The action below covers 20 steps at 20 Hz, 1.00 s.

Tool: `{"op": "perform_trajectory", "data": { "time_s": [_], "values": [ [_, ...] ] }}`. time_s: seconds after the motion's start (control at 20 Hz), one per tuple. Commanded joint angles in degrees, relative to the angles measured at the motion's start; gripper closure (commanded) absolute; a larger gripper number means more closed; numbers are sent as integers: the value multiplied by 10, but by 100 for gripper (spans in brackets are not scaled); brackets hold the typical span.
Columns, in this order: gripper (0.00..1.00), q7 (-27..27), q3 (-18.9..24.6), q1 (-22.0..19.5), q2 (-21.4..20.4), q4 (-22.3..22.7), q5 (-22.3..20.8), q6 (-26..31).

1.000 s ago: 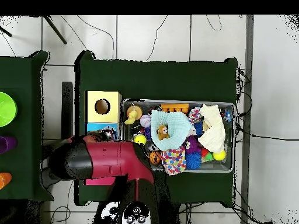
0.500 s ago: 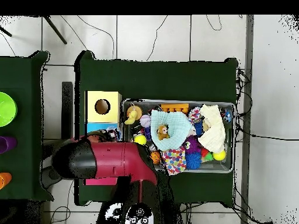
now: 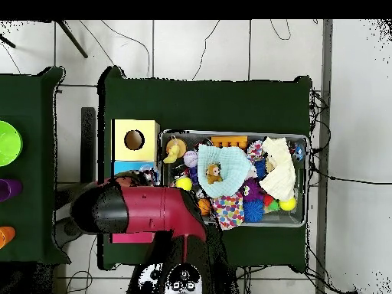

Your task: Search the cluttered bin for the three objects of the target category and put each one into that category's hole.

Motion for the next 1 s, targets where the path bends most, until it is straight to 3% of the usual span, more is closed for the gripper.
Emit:
{"op": "perform_trajectory", "data": {
  "time_s": [0.05, 0.7, 1.0],
  "values": [
    [100, 146, 15, -3, 34, 50, 20, -56],
    [100, 146, 14, 0, 42, 68, 32, -88],
    [100, 147, 4, 8, 43, 57, 34, -75]
  ]
}}
